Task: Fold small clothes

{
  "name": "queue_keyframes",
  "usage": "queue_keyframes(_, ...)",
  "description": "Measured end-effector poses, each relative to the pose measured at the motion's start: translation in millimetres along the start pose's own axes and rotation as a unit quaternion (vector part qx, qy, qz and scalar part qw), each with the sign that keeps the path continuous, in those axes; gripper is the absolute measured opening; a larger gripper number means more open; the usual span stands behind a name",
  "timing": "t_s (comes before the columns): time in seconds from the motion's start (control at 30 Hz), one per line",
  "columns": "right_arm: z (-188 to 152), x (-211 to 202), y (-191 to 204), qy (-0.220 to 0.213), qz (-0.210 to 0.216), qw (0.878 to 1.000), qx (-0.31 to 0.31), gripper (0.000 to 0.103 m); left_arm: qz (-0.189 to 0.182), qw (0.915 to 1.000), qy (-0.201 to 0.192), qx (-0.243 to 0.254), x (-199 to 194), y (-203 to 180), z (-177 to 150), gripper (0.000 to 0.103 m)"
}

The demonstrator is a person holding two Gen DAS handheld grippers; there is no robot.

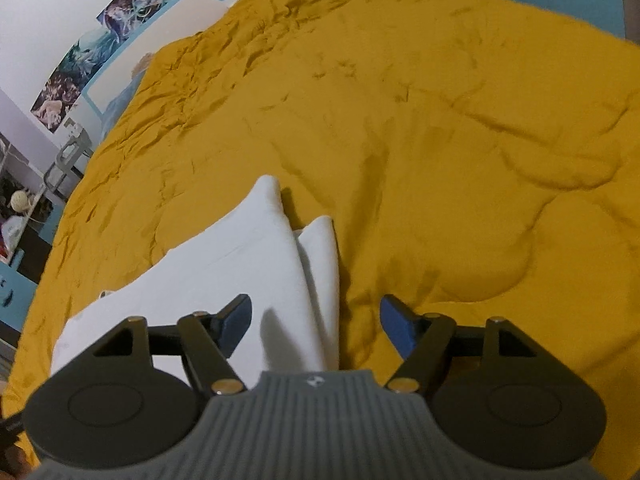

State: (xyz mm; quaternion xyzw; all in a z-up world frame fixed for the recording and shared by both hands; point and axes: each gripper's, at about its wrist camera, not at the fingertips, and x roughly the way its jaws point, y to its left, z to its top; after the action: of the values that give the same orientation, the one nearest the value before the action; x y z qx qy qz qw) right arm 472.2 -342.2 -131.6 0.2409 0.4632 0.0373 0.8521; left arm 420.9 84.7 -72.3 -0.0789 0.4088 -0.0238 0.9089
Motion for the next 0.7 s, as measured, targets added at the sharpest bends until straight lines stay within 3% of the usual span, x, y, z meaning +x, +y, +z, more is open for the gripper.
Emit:
queue_keyframes(0.1,4,16,-4,0.007,0.017,1.000,0.017,0.067,-0.008,1.0000,0.003,-0.003,9,0,2,0.021)
queue_keyframes(0.23,9,32,-3,0.011,0.036,0.999,0.027,0.053,-0.015,0.9998,0.009,-0.003,19,1,3,0.021)
queue_keyframes(0.3,10,38,-1,0.011,0.039,0.999,0.026,0.044,-0.016,0.9998,0.011,-0.006,22,2,2,0.022)
queue_keyframes(0.37,10,42,2,0.011,0.043,0.999,0.028,0.022,-0.017,0.9997,0.013,-0.009,24,3,1,0.022)
queue_keyframes(0.43,9,43,4,0.011,0.059,0.998,0.036,0.011,-0.019,0.9997,0.013,-0.008,24,4,1,0.022)
queue_keyframes(0.7,12,14,45,-0.022,0.060,0.998,0.000,0.006,-0.016,0.9999,0.001,0.002,3,8,6,0.022)
